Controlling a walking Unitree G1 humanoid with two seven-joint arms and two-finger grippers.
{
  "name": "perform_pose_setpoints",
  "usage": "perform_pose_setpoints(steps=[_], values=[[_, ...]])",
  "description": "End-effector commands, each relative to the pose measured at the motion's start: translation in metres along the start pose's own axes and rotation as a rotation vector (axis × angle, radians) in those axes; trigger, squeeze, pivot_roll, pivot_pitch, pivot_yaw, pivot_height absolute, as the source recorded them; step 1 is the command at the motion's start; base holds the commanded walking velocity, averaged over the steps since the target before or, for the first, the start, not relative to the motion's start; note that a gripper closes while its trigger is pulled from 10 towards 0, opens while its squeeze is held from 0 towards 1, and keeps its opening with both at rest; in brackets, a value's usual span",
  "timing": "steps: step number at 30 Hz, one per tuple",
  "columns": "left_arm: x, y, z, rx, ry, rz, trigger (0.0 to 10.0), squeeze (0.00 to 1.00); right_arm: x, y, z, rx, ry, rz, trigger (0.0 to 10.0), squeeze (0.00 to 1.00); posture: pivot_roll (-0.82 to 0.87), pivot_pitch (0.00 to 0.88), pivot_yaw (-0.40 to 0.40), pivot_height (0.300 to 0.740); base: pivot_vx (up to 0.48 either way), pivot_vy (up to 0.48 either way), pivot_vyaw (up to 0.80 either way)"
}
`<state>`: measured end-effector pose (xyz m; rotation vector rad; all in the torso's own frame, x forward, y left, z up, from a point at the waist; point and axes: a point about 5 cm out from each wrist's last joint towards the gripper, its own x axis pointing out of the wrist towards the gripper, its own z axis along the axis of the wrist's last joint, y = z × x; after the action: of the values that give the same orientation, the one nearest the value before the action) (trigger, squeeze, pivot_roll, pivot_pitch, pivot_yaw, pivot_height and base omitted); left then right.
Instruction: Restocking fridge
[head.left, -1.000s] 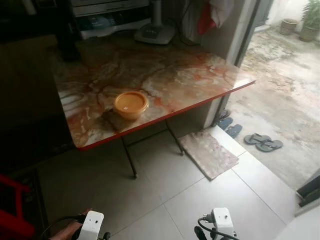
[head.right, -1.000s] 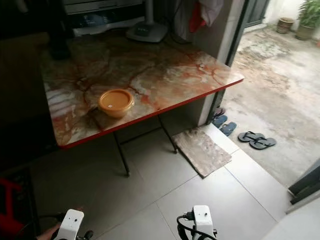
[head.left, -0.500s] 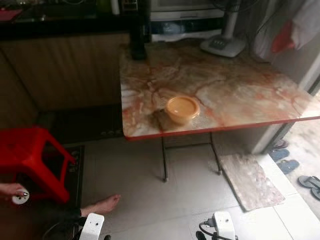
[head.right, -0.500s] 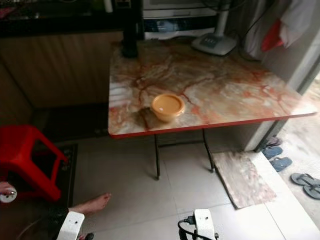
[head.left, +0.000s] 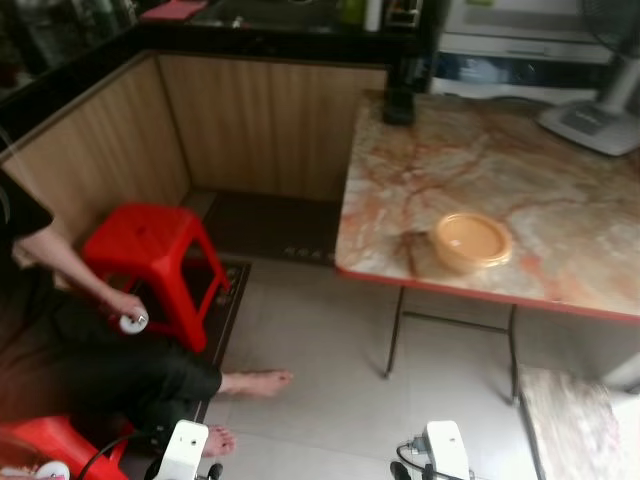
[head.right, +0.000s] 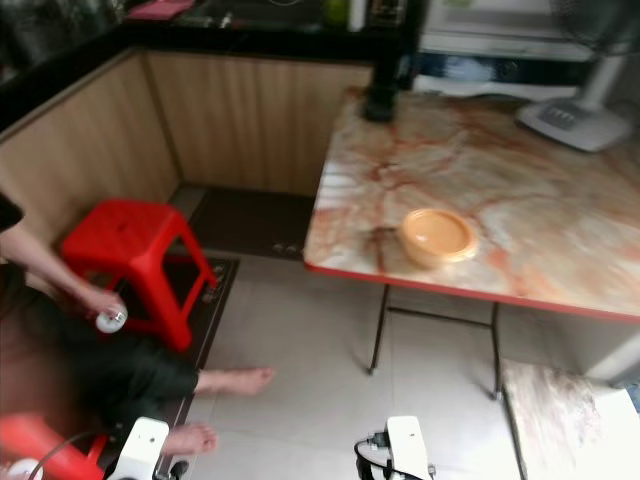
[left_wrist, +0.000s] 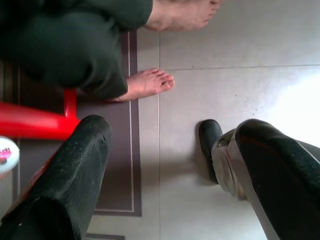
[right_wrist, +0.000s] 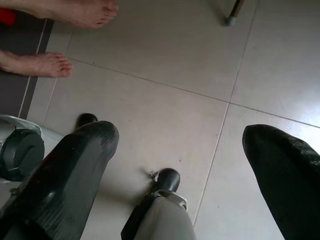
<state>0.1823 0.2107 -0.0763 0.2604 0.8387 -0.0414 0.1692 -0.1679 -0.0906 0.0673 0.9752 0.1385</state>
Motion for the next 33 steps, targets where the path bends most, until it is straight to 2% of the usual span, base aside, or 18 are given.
perform_pose_setpoints(steps=[1,18,24,33], values=[[-0.0014,0.0010,-0.0059,-0.006,0.024,-0.001,10.0,0.00,0.0015,0.0043,0.0032,-0.002,-0.007,0.010,10.0,0.00,0.07,0.040,-0.071,0.740,0.000,0.000,0.80],[0.0004,0.0052,0.0022,-0.062,-0.010,0.004,10.0,0.00,0.0011,0.0035,0.0018,0.008,-0.003,0.010,10.0,0.00,0.07,0.085,-0.081,0.740,0.000,0.000,0.78],[0.0000,0.0026,-0.0002,-0.083,0.003,-0.016,10.0,0.00,0.0011,0.0033,0.0017,0.027,-0.005,0.006,10.0,0.00,0.07,0.088,-0.081,0.740,0.044,0.000,0.00],[-0.0003,0.0050,-0.0014,-0.082,0.009,-0.008,10.0,0.00,0.0008,0.0034,-0.0004,0.028,0.006,0.012,10.0,0.00,0.07,0.095,-0.083,0.740,0.416,0.000,0.00]])
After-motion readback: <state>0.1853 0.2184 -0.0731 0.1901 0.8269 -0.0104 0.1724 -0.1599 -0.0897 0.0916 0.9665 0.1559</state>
